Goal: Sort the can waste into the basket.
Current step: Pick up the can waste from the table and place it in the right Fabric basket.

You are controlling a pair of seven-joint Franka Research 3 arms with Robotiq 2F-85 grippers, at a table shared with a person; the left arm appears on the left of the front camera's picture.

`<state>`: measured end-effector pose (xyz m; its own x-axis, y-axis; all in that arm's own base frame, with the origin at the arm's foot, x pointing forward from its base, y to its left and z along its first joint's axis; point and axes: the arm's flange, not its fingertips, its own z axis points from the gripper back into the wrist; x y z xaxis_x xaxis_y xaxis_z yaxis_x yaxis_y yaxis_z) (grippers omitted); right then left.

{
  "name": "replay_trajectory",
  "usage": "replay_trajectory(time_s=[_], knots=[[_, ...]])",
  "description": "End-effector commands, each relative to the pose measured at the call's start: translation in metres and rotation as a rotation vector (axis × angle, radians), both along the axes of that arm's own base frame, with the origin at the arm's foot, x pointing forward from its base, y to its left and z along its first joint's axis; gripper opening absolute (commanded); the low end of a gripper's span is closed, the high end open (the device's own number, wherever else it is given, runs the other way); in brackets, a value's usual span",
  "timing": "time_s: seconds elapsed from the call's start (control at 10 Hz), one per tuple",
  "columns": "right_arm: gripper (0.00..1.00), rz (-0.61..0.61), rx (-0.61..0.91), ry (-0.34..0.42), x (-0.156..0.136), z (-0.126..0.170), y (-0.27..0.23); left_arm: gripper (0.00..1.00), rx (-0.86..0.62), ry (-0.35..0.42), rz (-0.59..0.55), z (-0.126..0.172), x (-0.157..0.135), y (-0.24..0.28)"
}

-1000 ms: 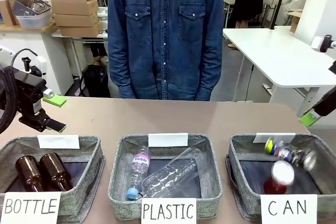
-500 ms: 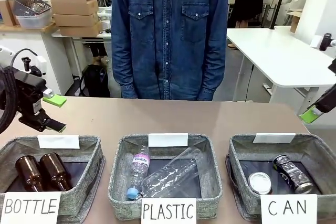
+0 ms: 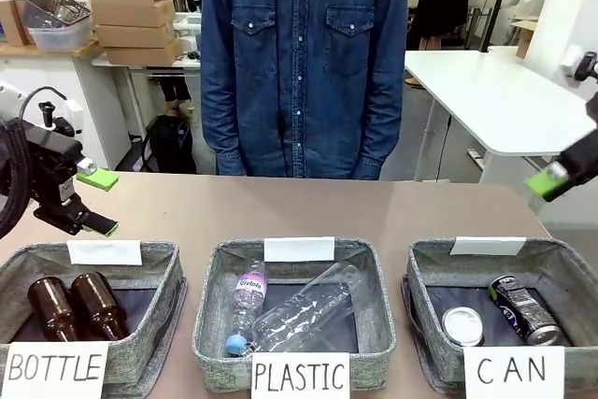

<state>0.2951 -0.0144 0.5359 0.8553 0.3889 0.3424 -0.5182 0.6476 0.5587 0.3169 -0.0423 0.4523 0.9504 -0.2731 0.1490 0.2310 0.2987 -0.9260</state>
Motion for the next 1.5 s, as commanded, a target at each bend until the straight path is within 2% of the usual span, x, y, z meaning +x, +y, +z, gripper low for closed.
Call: replay_trajectory(time_s=[0.0,0.1,0.2,0.3,1.4], knots=[[1.0,-0.411,0.64,0.452,0.034,0.026,-0.002,1.0,-0.005,0.01,0.007,-0.003,-0.009,-0.001],[1.0,-0.465,0.659,0.627,0.054,0.014,0.001,1.0,-0.005,0.01,0.007,-0.003,-0.009,-0.001],[1.0,-0.513,0.64,0.731,0.071,0.001,0.008,1.0,-0.005,0.01,0.007,-0.003,-0.009,-0.001],[1.0,-0.087,0.217,0.224,0.029,0.013,-0.001,1.0,-0.005,0.01,0.007,-0.003,-0.009,-0.001],[1.0,-0.087,0.217,0.224,0.029,0.013,-0.001,1.0,-0.005,0.01,0.007,-0.003,-0.009,-0.001]])
